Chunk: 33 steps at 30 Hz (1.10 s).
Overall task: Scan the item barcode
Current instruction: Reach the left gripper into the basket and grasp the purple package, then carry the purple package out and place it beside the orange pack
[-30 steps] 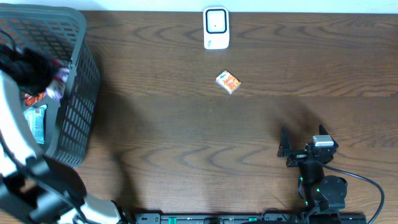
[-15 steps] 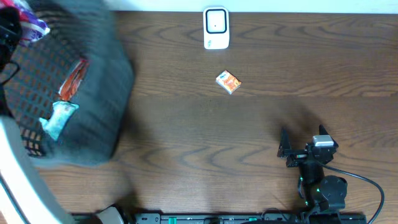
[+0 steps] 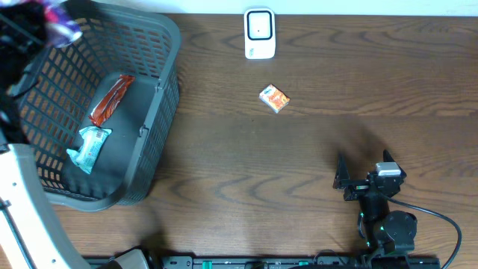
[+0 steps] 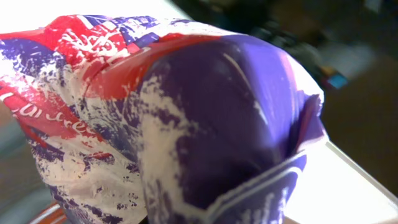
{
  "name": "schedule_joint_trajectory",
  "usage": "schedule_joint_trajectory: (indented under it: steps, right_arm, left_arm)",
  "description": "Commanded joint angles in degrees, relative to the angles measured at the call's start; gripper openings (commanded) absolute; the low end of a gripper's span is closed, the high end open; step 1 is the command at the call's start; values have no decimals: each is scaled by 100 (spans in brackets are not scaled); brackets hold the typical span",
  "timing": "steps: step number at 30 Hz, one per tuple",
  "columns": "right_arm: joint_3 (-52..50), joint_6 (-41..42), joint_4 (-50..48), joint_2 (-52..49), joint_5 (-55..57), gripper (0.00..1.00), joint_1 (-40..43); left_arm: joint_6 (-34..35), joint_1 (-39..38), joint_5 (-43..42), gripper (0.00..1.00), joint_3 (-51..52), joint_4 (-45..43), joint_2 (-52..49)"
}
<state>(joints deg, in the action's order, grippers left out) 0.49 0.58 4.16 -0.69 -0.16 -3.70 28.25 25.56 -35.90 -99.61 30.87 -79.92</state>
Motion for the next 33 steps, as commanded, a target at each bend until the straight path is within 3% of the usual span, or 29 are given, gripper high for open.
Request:
schedule_joint_trajectory:
  steps: [1, 9, 16, 21, 33]
  right_arm:
    - [-17, -66, 11, 37, 46, 99, 39]
    - [-17, -66, 11, 35, 46, 99, 39]
    - [-17, -66, 11, 37, 46, 99, 39]
    - [-17, -66, 11, 35, 46, 99, 39]
    - [-17, -66, 11, 35, 46, 99, 39]
  left_arm:
    - [-227, -654, -896, 7, -26, -389, 149]
    - [-1394, -2621, -879, 7, 0, 173, 28]
    - [-1904, -3783, 1499, 7, 0, 2122, -428]
    - [-2227, -4028, 2986, 7, 0, 3086, -826]
    - [-2218, -4026, 4955, 7, 0, 3340, -1032]
